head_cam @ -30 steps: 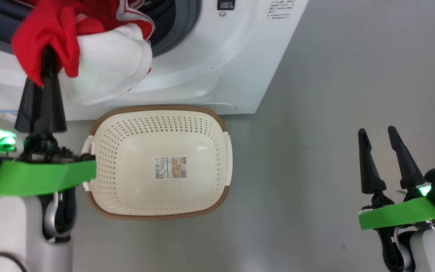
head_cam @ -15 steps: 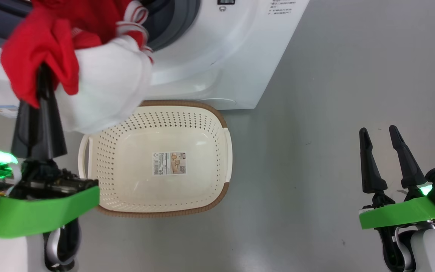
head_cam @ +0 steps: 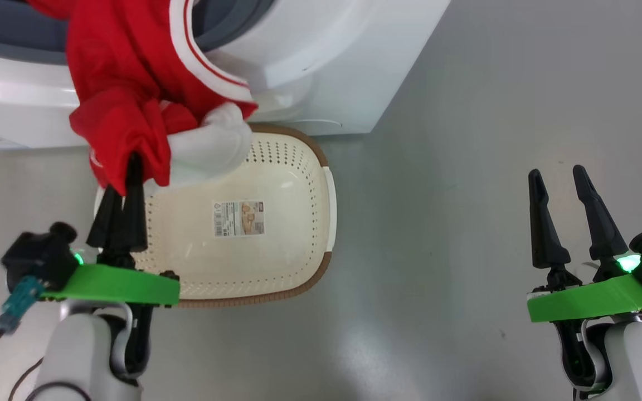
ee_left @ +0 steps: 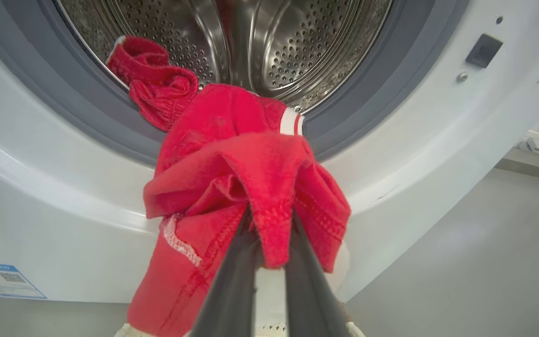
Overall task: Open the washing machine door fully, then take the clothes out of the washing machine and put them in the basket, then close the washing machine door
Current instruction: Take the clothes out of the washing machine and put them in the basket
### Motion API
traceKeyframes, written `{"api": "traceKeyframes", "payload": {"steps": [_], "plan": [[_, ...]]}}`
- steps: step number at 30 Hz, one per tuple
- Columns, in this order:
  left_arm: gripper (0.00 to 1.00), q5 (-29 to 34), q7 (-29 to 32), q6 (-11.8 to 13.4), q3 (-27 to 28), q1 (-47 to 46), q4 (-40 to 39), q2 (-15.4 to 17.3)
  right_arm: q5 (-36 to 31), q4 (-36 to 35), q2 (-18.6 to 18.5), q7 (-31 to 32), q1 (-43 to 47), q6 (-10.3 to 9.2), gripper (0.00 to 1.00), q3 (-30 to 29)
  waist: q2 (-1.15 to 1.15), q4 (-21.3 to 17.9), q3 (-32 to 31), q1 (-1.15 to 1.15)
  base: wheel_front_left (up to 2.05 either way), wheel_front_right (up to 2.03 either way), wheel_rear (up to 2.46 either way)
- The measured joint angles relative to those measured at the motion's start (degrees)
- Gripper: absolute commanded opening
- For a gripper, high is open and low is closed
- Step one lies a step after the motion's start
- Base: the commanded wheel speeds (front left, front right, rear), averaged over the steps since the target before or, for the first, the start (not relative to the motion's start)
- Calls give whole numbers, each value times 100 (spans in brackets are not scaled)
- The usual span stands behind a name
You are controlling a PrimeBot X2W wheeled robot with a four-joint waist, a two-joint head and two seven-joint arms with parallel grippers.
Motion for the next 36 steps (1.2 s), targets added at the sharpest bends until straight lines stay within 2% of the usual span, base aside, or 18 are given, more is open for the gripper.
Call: {"api": "traceKeyframes", "payload": {"steps": [13,18,20,21,23,24,31,36], "plan": [[24,216,0,-1,-78,-1280,1948,44,73,-75,-3,0,-302,0,100,111,0,-128,662,0,0,0,0],[37,324,0,-1,-60,-1751,2483,88,78,-90,-3,0,-435,0,100,181,0,-196,872,0,0,0,0],[46,326,0,-1,-37,-1902,2632,98,79,-90,-3,0,-475,0,100,191,0,-226,932,0,0,0,0],[56,336,0,-1,-20,-1966,2686,107,79,-91,-3,0,-486,0,100,192,0,-241,956,0,0,0,0],[96,368,0,-1,36,-2064,2765,116,80,-89,-4,0,-486,0,100,192,0,-275,992,0,0,0,0],[100,389,0,-1,40,-2078,2786,111,80,-88,-4,0,-486,0,100,191,0,-274,991,0,0,0,0],[100,508,0,-1,43,-2064,2777,101,78,-82,-4,0,-485,0,100,174,0,-207,920,0,0,0,0],[100,588,1,-1,159,-1856,2469,44,40,-77,-5,0,-479,0,100,147,0,-95,836,0,0,0,0]]}}
